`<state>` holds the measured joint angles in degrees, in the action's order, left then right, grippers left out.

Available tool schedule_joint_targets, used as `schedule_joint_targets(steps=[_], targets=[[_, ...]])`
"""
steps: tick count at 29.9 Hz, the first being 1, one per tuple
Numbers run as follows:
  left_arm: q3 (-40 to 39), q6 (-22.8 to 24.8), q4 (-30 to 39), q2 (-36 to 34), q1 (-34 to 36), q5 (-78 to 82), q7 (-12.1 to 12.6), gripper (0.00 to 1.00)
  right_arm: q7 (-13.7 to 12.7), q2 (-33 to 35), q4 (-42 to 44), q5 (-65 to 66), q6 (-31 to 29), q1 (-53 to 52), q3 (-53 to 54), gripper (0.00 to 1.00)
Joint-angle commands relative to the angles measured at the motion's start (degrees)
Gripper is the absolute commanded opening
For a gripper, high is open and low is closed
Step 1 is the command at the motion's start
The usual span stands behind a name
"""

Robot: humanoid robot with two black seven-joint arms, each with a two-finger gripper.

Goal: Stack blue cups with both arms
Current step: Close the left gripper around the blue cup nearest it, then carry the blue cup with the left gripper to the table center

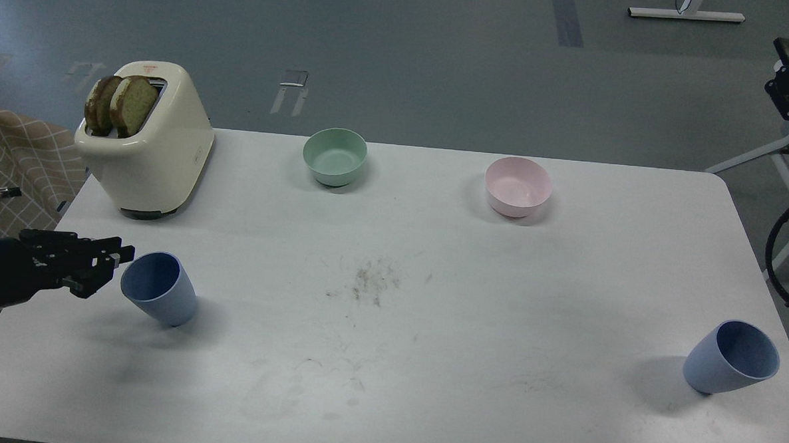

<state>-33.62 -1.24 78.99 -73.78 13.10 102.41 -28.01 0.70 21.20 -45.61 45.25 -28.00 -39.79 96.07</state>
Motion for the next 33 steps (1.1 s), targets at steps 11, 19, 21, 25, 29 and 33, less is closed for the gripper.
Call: schedule_joint_targets(steps=[11,19,21,25,29,33], targets=[[0.48,0.1,0.63,0.65,-0.18,1.31,0.01,0.42,0.35,0.78,0.0,0.01,0.0,0.85,-0.01,1.0],[0.4,0.1,0.46,2.33,-0.18,1.92,0.01,0.3,0.44,1.21,0.0,-0.07,0.0,0.85,-0.01,1.0],[0.4,0.1,0.37,2.33,-0.18,1.92,0.01,0.24,0.44,1.22,0.0,0.01,0.0,0.85,-0.01,1.0],[0.4,0.1,-0.24,3.73,-0.1,2.27,0.01,0.06,0.44,1.22,0.0,-0.07,0.0,1.12,-0.01,1.0],[0.31,0.1,-0.24,3.82,0.34,4.29,0.01,0.0,0.44,1.48,0.0,-0.07,0.0,1.38,0.17,1.0],[0.13,0.27,-0.07,3.47,3.58,7.63,0.01,0.0,0.44,1.92,0.0,-0.07,0.0,1.64,0.61,1.0]])
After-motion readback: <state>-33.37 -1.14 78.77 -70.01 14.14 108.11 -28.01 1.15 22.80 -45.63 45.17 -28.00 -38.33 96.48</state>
